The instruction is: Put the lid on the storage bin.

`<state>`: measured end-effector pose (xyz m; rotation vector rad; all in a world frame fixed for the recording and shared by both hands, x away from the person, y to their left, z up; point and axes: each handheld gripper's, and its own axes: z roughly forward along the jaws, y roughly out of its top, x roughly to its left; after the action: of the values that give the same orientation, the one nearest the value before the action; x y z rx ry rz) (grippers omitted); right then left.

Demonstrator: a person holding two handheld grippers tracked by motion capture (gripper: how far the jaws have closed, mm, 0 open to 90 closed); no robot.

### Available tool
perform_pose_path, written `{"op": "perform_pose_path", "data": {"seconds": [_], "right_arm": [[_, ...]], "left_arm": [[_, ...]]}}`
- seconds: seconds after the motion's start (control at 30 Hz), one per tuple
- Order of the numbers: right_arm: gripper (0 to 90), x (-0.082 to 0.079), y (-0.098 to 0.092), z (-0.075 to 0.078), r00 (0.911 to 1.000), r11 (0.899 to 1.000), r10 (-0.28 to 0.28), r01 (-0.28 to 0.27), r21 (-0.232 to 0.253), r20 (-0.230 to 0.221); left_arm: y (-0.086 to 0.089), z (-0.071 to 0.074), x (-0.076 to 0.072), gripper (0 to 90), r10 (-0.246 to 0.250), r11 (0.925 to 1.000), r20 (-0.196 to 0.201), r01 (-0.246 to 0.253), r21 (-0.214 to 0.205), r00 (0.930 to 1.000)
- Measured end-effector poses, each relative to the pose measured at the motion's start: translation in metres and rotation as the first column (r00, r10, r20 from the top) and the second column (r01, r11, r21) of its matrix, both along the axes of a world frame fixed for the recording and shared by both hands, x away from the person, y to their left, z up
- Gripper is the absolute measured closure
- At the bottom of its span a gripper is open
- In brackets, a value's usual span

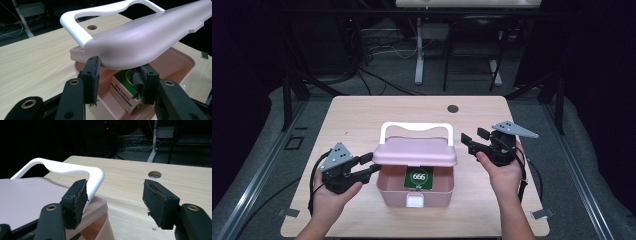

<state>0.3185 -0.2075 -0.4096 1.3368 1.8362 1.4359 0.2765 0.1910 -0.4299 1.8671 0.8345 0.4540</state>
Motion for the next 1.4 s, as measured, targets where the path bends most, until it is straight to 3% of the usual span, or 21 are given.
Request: {"op": "perform_pose_path", "data": {"seconds": [0.57, 1.4], "right_arm": [[38.6, 0.000, 0.002, -0.001, 1.0000, 1.000, 0.008, -0.008, -0.015, -0.003], [38.6, 0.000, 0.002, -0.001, 0.9999, 1.000, 0.013, -0.013, -0.008, -0.005]], "left_arm": [[0.004, -0.014, -0.011, 58.8, -0.012, 0.9999, -0.004, 0.012, 0.009, 0.9999], [0.011, -0.029, -0.024, 69.6, -0.016, 0.9997, -0.024, 0.016, 0.016, 0.9996]]}}
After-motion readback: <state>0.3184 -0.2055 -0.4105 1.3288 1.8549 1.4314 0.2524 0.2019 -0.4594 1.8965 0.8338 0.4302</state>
